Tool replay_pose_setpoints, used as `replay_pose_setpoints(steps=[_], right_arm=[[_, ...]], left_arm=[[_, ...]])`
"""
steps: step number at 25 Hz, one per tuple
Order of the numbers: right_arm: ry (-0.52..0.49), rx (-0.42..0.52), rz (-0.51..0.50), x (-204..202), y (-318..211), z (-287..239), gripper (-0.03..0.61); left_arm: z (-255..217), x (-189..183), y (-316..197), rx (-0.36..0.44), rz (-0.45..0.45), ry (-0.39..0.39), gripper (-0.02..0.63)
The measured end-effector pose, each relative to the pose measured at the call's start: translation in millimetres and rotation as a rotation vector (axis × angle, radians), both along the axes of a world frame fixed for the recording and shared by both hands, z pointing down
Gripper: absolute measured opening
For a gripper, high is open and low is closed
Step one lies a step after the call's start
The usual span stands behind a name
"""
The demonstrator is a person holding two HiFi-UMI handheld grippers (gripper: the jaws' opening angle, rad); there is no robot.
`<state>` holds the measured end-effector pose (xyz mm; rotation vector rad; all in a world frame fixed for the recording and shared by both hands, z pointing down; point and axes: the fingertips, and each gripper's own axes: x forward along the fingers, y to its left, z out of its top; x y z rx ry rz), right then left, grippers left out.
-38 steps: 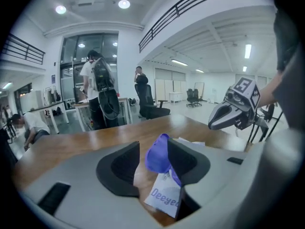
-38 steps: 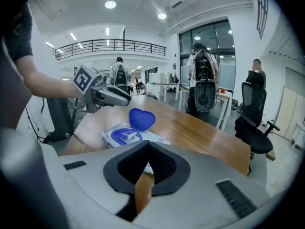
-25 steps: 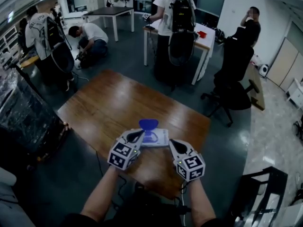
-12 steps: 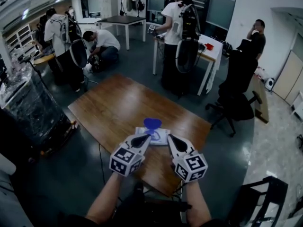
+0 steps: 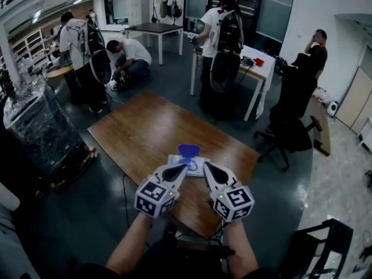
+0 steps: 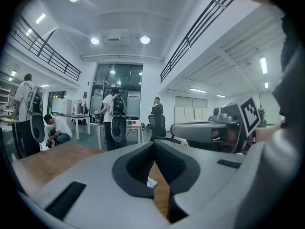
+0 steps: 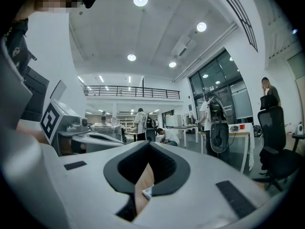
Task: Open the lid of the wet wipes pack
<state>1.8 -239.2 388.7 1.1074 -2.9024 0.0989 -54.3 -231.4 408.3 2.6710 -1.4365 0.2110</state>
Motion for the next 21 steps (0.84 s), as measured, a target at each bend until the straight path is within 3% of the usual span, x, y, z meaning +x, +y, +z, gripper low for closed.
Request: replay_pose_setpoints(steps=[21], right_arm=[[-0.027, 0.013, -0.002, 0, 12, -11, 0.009]], left_arm=[[-12, 6, 11, 0.03, 0.025, 0.006, -0.002]])
